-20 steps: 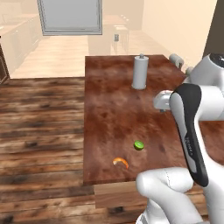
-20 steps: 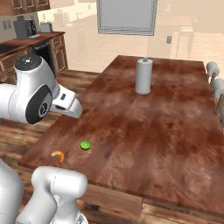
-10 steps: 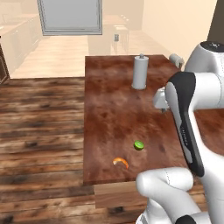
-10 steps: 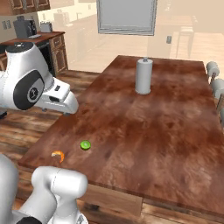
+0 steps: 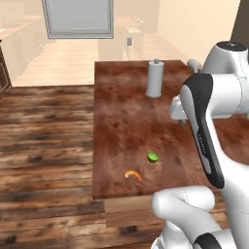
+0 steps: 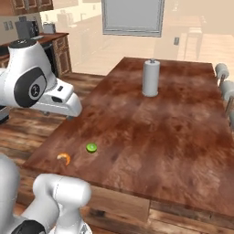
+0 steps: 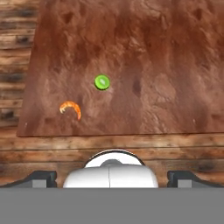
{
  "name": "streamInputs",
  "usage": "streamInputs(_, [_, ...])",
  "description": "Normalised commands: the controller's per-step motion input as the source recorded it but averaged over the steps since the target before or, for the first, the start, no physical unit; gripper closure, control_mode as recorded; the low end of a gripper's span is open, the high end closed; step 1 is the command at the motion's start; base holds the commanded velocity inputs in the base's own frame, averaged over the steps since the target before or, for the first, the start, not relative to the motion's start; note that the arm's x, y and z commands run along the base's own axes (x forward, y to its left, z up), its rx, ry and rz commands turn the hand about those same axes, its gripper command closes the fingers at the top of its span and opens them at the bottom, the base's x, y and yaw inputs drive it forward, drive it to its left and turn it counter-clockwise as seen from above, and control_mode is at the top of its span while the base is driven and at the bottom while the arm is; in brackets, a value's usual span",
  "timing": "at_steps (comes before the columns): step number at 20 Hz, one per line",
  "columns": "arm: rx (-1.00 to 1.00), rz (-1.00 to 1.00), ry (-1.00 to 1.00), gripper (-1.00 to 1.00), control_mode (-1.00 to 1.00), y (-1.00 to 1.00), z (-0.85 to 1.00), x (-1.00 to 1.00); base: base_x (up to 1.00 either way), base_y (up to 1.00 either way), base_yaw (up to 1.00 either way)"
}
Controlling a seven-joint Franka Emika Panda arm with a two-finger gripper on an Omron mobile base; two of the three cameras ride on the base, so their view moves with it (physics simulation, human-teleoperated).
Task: Open the fridge, remove the kiwi, onion, and shrimp, and place them on any counter.
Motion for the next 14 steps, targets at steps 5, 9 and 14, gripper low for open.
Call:
streamInputs(5, [0.0,0.0,0.0,-1.0,1.0,0.0,0.0,0.0,-0.76,-0.03,0.09])
streamInputs(9, [0.0,0.0,0.0,-1.0,1.0,0.0,0.0,0.0,-0.99,-0.02,0.2])
streamInputs(14, [0.0,0.0,0.0,-1.0,1.0,0.0,0.0,0.0,-0.98,0.0,0.4])
